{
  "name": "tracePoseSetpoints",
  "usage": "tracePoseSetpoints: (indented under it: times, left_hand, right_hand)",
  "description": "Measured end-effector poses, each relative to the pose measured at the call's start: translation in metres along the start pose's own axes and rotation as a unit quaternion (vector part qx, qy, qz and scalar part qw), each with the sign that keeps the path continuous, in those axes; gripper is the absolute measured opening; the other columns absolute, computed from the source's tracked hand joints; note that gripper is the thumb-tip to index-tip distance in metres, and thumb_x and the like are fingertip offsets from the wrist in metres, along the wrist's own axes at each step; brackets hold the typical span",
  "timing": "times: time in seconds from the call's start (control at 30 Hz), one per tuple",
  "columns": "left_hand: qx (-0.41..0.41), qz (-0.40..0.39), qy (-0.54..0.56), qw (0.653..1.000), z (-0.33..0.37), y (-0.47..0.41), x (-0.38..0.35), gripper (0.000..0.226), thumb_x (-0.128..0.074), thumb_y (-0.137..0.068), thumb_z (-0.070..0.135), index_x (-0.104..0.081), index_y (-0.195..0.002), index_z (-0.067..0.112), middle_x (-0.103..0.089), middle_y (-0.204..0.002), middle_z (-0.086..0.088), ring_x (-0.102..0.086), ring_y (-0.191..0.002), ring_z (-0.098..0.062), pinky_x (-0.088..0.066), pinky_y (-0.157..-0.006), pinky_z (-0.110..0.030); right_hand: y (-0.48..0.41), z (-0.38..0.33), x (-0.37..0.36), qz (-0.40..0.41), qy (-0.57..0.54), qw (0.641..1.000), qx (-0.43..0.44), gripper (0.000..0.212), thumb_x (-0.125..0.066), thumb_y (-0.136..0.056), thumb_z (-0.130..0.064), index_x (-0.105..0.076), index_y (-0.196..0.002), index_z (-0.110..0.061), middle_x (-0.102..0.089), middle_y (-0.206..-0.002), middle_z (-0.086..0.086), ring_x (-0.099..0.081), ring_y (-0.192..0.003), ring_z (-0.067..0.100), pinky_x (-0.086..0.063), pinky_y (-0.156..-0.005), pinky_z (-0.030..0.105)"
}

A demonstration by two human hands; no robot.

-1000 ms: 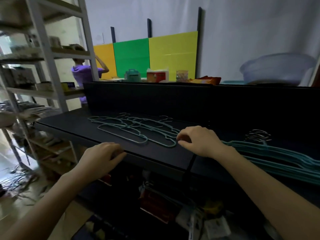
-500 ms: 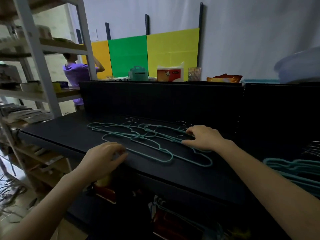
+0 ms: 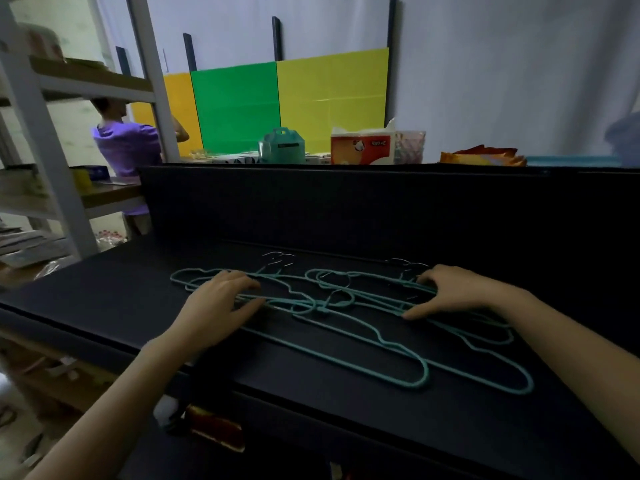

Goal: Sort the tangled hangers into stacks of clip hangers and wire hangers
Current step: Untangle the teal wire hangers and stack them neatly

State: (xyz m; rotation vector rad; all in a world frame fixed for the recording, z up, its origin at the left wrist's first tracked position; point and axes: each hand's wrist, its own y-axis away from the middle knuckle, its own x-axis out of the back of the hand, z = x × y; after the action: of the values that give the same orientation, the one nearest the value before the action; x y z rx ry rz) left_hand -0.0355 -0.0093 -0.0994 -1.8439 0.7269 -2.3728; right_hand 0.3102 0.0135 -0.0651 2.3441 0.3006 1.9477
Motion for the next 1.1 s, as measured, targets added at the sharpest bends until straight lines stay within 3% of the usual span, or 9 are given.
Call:
tracePoseSetpoints:
  times: [0.1,0.17,0.3,0.37,0.47,0.67,0.87,1.03,1.1]
  left_hand:
    - [0.015,-0.049,0.047,0.998,-0.032,-0.014,0.0,0.063,-0.059,-0.077,0.056,-0.05,-0.128,0.02,-0.051,-0.13,0.003,-0.046,-0.12,-0.014,-0.038,-0.1,-0.029]
    - [0.047,-0.113,0.111,0.986,-0.051,-0.025,0.005,0.103,-0.057,-0.053,0.081,-0.042,-0.135,0.021,-0.044,-0.136,0.002,-0.041,-0.126,-0.015,-0.033,-0.107,-0.03]
    - [0.056,-0.214,0.123,0.967,-0.08,-0.047,0.005,0.13,-0.058,-0.034,0.088,-0.027,-0.143,0.025,-0.028,-0.151,-0.001,-0.019,-0.141,-0.019,-0.008,-0.117,-0.035]
    - [0.043,-0.236,0.129,0.962,-0.089,-0.056,0.004,0.138,-0.053,-0.023,0.093,-0.031,-0.142,0.026,-0.034,-0.141,0.005,-0.027,-0.136,-0.018,-0.017,-0.115,-0.034]
    - [0.014,-0.212,0.129,0.969,-0.096,-0.067,-0.001,0.132,-0.053,-0.023,0.094,-0.042,-0.135,0.026,-0.038,-0.121,0.01,-0.037,-0.117,-0.009,-0.034,-0.104,-0.028]
    - [-0.06,-0.098,0.093,0.989,-0.097,-0.066,0.001,0.121,-0.04,-0.028,0.098,-0.051,-0.126,0.028,-0.044,-0.11,0.011,-0.045,-0.104,-0.006,-0.042,-0.091,-0.026]
    - [-0.139,0.002,0.07,0.988,-0.057,-0.064,0.024,0.117,-0.029,-0.037,0.1,-0.052,-0.126,0.028,-0.045,-0.107,0.012,-0.047,-0.104,-0.009,-0.043,-0.085,-0.028]
    - [-0.211,0.019,0.049,0.976,0.002,-0.062,0.028,0.109,-0.032,-0.047,0.095,-0.048,-0.131,0.027,-0.046,-0.112,0.01,-0.045,-0.106,-0.01,-0.042,-0.085,-0.027]
    - [-0.235,0.021,0.052,0.97,0.03,-0.063,0.027,0.109,-0.031,-0.048,0.094,-0.047,-0.131,0.026,-0.045,-0.112,0.009,-0.045,-0.106,-0.01,-0.041,-0.086,-0.027]
  right_hand:
    - [0.007,-0.001,0.008,0.049,-0.077,0.996,0.007,0.133,-0.057,-0.025,-0.09,-0.043,-0.136,-0.019,-0.043,-0.136,0.001,-0.051,-0.117,0.017,-0.044,-0.097,0.029]
    - [0.013,-0.001,0.013,0.083,-0.104,0.991,0.0,0.142,-0.052,-0.014,-0.094,-0.045,-0.135,-0.019,-0.046,-0.128,-0.002,-0.054,-0.109,0.014,-0.044,-0.091,0.025]
    - [0.029,-0.008,0.015,0.124,-0.146,0.981,-0.029,0.108,-0.067,-0.042,-0.074,-0.048,-0.134,-0.02,-0.047,-0.128,-0.002,-0.053,-0.105,0.012,-0.042,-0.09,0.025]
    - [0.036,-0.014,0.012,0.134,-0.171,0.975,-0.043,0.099,-0.07,-0.048,-0.064,-0.048,-0.134,-0.019,-0.046,-0.127,-0.002,-0.052,-0.102,0.011,-0.041,-0.086,0.024]
    - [0.047,-0.023,0.006,0.154,-0.187,0.968,-0.062,0.099,-0.068,-0.045,-0.064,-0.049,-0.132,-0.02,-0.046,-0.122,-0.005,-0.052,-0.102,0.01,-0.042,-0.08,0.022]
    - [0.064,-0.034,-0.005,0.2,-0.169,0.961,-0.085,0.105,-0.065,-0.043,-0.07,-0.049,-0.134,-0.019,-0.047,-0.122,-0.005,-0.052,-0.1,0.008,-0.043,-0.087,0.025]
    - [0.093,-0.035,-0.011,0.282,-0.17,0.941,-0.074,0.097,-0.062,-0.051,-0.066,-0.047,-0.135,-0.019,-0.046,-0.128,-0.005,-0.049,-0.104,0.008,-0.042,-0.089,0.024]
    - [0.138,-0.018,-0.006,0.336,-0.178,0.92,-0.09,0.108,-0.051,-0.046,-0.087,-0.047,-0.133,-0.023,-0.043,-0.12,-0.012,-0.048,-0.111,0.008,-0.037,-0.089,0.022]
    - [0.16,-0.007,-0.005,0.354,-0.178,0.912,-0.103,0.101,-0.054,-0.052,-0.08,-0.047,-0.134,-0.022,-0.044,-0.121,-0.012,-0.047,-0.113,0.008,-0.036,-0.09,0.022]
